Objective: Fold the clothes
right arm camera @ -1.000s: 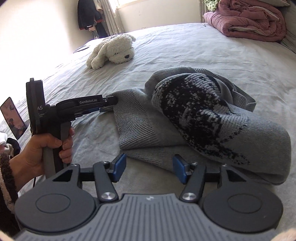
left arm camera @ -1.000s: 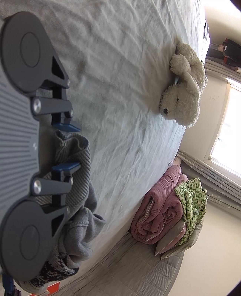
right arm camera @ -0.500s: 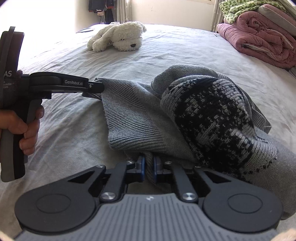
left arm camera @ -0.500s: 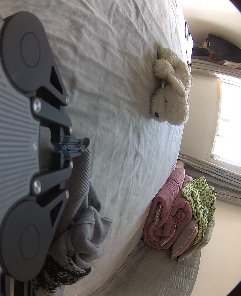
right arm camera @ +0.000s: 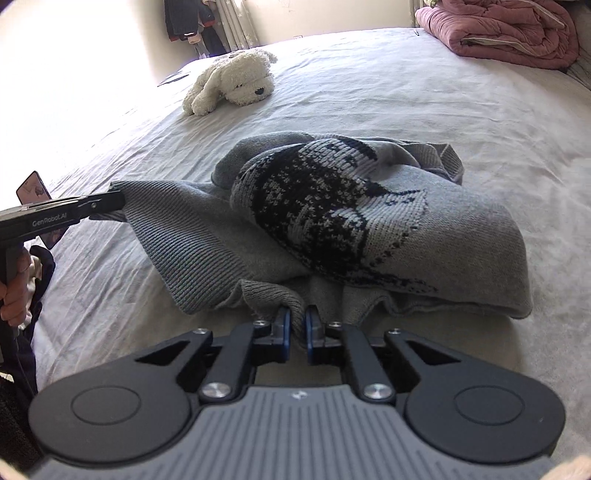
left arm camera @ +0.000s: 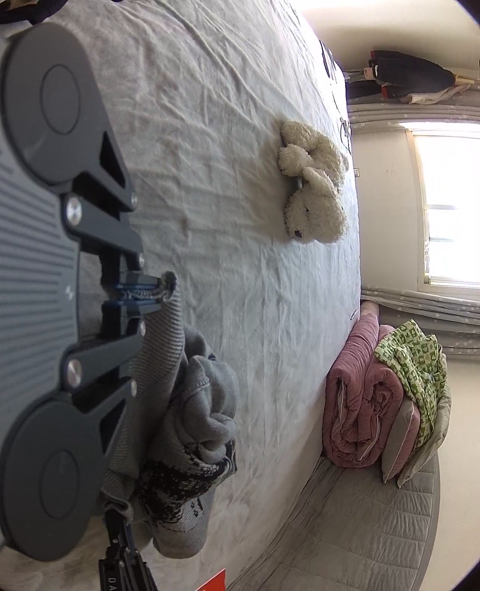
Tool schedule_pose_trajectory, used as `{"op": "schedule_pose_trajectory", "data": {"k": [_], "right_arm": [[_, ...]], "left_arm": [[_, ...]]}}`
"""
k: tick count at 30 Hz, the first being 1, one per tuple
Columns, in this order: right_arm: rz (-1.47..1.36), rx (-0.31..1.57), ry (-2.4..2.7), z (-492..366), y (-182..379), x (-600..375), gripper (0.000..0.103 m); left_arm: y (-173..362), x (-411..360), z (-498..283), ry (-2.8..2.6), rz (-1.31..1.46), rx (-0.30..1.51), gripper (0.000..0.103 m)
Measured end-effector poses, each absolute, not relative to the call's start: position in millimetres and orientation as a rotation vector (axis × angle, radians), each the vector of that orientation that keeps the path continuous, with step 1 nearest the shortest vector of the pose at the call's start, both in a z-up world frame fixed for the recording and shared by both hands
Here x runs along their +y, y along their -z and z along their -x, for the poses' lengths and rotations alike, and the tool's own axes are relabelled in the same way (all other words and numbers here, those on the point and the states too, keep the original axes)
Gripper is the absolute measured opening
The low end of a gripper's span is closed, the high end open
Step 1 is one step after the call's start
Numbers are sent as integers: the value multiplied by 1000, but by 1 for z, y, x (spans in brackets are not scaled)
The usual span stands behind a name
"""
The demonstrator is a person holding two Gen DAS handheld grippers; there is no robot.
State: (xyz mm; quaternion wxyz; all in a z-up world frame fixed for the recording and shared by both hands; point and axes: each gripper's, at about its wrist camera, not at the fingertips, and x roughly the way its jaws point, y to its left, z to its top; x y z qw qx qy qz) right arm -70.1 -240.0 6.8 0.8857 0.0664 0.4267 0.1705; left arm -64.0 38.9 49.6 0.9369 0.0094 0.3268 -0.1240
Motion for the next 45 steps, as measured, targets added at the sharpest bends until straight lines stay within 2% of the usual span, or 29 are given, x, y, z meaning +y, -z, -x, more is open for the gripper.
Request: {"op": "schedule_pose_trajectory", "data": {"k": [12, 21, 23, 26, 27, 28, 29, 30, 31, 32, 37, 45], "right_arm": [[-214, 869, -347, 101, -25, -273, 9], [-224, 892, -334, 101, -28, -281, 10], [-229, 897, -340, 100, -29, -280, 14], [-237, 893, -344, 98, -32, -279, 20], [-236, 890, -347, 96, -33, -279, 20], [-234, 889, -352, 95, -34, -279, 20], [-230, 885, -356, 94, -36, -278, 23], [-225, 878, -358, 92, -37, -277, 27], [-221, 870, -359, 91, -39, -276, 37], [-215, 863, -360, 89, -41, -275, 40], [-191, 823, -370, 73, -51, -260, 40], [-120, 766, -409, 33, -45, -217, 43]], "left_arm": [[-59, 18, 150, 392, -65, 746, 5], [-34, 4, 166, 524, -150, 895, 4], [-28, 4, 164, 549, -163, 913, 5], [-30, 6, 157, 584, -164, 931, 9], [-31, 7, 154, 595, -164, 937, 14], [-33, 8, 150, 601, -156, 936, 20], [-36, 10, 145, 603, -142, 929, 37], [-39, 12, 141, 605, -129, 923, 45], [-42, 13, 135, 600, -116, 913, 45], [-45, 15, 129, 590, -104, 901, 45], [-47, 22, 78, 516, 37, 872, 48], [-9, 28, 17, 447, 222, 896, 49]]}}
